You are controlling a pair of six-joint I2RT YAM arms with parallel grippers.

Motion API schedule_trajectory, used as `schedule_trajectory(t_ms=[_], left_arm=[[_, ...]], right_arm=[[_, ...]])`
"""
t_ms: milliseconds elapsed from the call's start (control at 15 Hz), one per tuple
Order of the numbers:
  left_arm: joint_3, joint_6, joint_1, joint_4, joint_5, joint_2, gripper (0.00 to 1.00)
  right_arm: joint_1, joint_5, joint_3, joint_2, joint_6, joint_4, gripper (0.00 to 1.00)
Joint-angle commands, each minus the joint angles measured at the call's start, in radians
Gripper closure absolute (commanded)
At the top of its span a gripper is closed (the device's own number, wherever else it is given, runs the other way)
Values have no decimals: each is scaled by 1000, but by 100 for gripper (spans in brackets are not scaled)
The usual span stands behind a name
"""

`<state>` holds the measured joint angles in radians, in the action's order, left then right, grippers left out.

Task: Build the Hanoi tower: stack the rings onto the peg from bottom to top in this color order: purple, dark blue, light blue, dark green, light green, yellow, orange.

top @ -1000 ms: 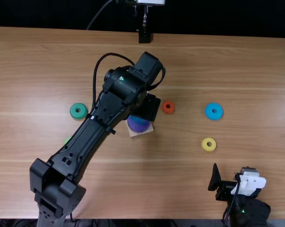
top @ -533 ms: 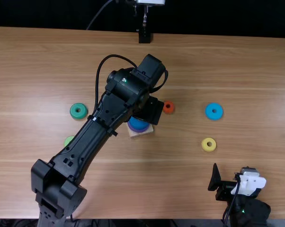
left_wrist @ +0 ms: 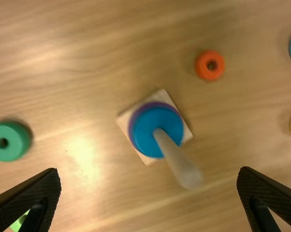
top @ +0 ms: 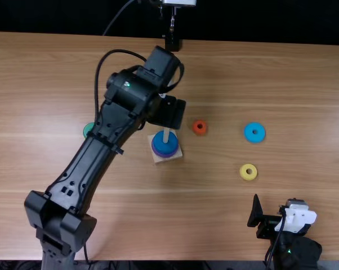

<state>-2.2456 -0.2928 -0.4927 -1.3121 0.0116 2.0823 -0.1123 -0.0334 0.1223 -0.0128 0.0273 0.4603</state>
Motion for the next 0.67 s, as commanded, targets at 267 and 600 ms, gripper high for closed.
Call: schedule_trajectory(t_ms=[267,600], left_arm=[[271,0,125,217,7,-286,0],[785,0,286,591,9,-660,0]], right_arm=[[-7,0,-107,13,0,56,0],[-7,0,-107,13,0,56,0]])
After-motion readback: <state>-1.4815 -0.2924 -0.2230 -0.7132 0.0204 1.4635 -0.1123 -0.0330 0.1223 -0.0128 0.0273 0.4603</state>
